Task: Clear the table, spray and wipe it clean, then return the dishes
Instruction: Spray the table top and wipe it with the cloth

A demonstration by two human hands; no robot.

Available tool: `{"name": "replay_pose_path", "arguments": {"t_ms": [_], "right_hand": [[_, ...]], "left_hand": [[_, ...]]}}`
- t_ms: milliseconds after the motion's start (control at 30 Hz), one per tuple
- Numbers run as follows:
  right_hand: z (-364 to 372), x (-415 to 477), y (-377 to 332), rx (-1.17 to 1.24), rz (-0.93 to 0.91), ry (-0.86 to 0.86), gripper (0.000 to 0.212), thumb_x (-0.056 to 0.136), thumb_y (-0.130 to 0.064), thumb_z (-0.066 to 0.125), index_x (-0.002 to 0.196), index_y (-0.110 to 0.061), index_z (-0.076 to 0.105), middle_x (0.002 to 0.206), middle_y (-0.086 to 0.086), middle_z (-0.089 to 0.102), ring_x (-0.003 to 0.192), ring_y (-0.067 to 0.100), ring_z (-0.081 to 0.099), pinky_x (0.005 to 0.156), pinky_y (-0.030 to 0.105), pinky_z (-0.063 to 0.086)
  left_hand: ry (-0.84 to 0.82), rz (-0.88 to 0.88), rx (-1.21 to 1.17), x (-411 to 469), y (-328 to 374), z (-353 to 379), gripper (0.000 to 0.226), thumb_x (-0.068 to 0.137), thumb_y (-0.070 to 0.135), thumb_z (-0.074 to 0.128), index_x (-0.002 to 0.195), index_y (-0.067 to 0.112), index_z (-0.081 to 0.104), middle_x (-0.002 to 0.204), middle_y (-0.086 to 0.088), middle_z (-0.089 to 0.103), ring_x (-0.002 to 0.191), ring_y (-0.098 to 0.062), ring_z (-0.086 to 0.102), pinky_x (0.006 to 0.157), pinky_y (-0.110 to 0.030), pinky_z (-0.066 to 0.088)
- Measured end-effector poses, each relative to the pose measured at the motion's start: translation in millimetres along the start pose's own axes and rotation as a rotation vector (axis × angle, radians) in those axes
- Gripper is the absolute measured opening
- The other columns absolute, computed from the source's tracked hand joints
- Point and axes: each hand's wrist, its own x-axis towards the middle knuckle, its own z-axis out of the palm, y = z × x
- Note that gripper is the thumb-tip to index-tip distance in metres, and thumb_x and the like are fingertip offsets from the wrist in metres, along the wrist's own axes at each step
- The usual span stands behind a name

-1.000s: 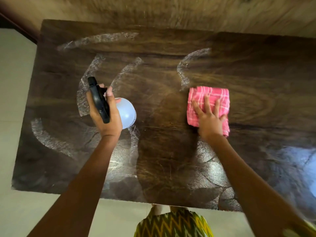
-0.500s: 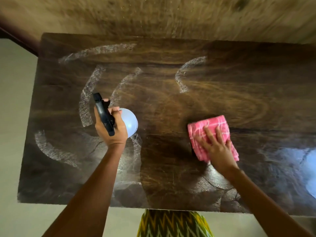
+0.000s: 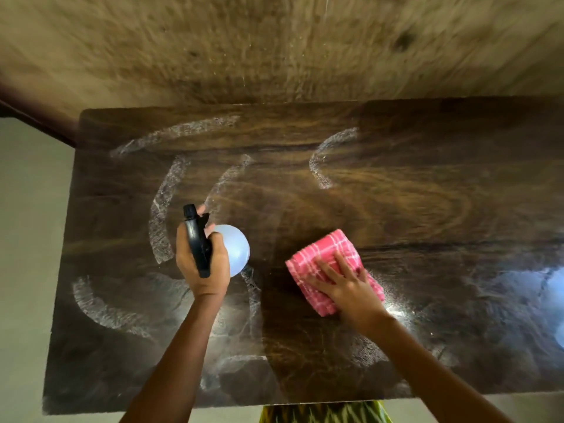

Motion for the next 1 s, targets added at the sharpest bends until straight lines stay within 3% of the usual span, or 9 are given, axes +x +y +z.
{"name": "replay_pose_path", "arguments": {"t_ms": [133, 200, 267, 367, 467, 600, 700, 900, 1000], "right_hand": [[3, -26, 37, 0.117, 0.143, 0.082, 0.104, 0.036, -0.011, 0.090, 0.129, -0.030, 0.048, 0.129, 0.009, 0.058, 0.112, 0.046, 0.055, 0.064, 0.062, 0.053], [4, -34, 47, 0.213, 0.228, 0.151, 0.094, 0.046, 0.000, 0.085, 0.131, -0.024, 0.051, 0.132, 0.014, 0.055, 0.114, 0.050, 0.052, 0.068, 0.065, 0.051], [-1, -38, 50, 0.317, 0.254, 0.217, 0.088, 0.057, 0.003, 0.080, 0.135, -0.022, 0.048, 0.137, 0.017, 0.049, 0.121, 0.051, 0.044, 0.077, 0.068, 0.047], [-2, -41, 46, 0.386, 0.270, 0.279, 0.086, 0.062, 0.001, 0.078, 0.137, -0.023, 0.044, 0.140, 0.018, 0.046, 0.126, 0.051, 0.039, 0.084, 0.069, 0.044], [1, -44, 38, 0.389, 0.272, 0.294, 0.091, 0.057, 0.004, 0.081, 0.137, -0.021, 0.045, 0.137, 0.019, 0.048, 0.122, 0.052, 0.042, 0.078, 0.068, 0.046], [12, -52, 33, 0.357, 0.263, 0.302, 0.099, 0.050, 0.000, 0.085, 0.137, -0.022, 0.043, 0.137, 0.018, 0.049, 0.120, 0.052, 0.045, 0.076, 0.066, 0.048], [19, -56, 31, 0.366, 0.273, 0.290, 0.105, 0.047, -0.002, 0.087, 0.138, -0.024, 0.039, 0.138, 0.017, 0.048, 0.121, 0.050, 0.045, 0.076, 0.066, 0.049], [18, -53, 29, 0.408, 0.263, 0.289, 0.106, 0.050, -0.005, 0.088, 0.139, -0.026, 0.035, 0.139, 0.016, 0.047, 0.123, 0.049, 0.043, 0.078, 0.066, 0.049], [14, -49, 26, 0.431, 0.261, 0.296, 0.101, 0.056, -0.005, 0.085, 0.140, -0.027, 0.034, 0.142, 0.015, 0.044, 0.126, 0.049, 0.040, 0.081, 0.066, 0.047]], "left_hand": [[-0.103, 0.083, 0.171, 5, 18, 12, 0.037, 0.074, 0.006, 0.052, 0.106, 0.017, 0.064, 0.099, 0.001, 0.066, 0.092, -0.014, 0.062, 0.084, -0.021, 0.048], [-0.271, 0.089, 0.277, 4, 29, 28, 0.034, 0.077, -0.004, 0.054, 0.102, 0.015, 0.066, 0.090, -0.004, 0.065, 0.074, -0.018, 0.060, 0.068, -0.014, 0.047], [-0.453, -0.022, 0.383, 2, 34, 44, 0.036, 0.079, -0.006, 0.052, 0.102, 0.017, 0.069, 0.074, -0.006, 0.062, 0.052, -0.010, 0.048, 0.045, -0.006, 0.033], [-0.605, -0.156, 0.437, -8, 40, 60, 0.031, 0.079, -0.003, 0.051, 0.091, 0.020, 0.069, 0.074, -0.003, 0.063, 0.057, -0.014, 0.054, 0.043, -0.014, 0.036], [-0.615, -0.211, 0.435, -18, 45, 71, 0.020, 0.079, 0.000, 0.052, 0.082, 0.015, 0.066, 0.084, -0.006, 0.066, 0.062, -0.008, 0.056, 0.048, -0.014, 0.042], [-0.575, -0.209, 0.434, -21, 55, 82, 0.016, 0.080, 0.002, 0.053, 0.070, 0.010, 0.062, 0.070, -0.005, 0.058, 0.053, -0.013, 0.051, 0.047, -0.021, 0.040], [-0.568, -0.211, 0.454, -21, 58, 82, 0.029, 0.082, 0.004, 0.055, 0.055, 0.013, 0.049, 0.059, -0.003, 0.048, 0.048, -0.016, 0.044, 0.046, -0.024, 0.036], [-0.533, -0.219, 0.361, -11, 63, 74, 0.014, 0.079, -0.002, 0.053, 0.081, 0.005, 0.065, 0.077, -0.004, 0.059, 0.058, -0.012, 0.053, 0.048, -0.019, 0.044], [-0.463, -0.218, 0.314, 0, 65, 77, 0.015, 0.079, -0.001, 0.052, 0.082, 0.004, 0.066, 0.081, -0.006, 0.061, 0.056, -0.009, 0.052, 0.043, -0.013, 0.042]]}}
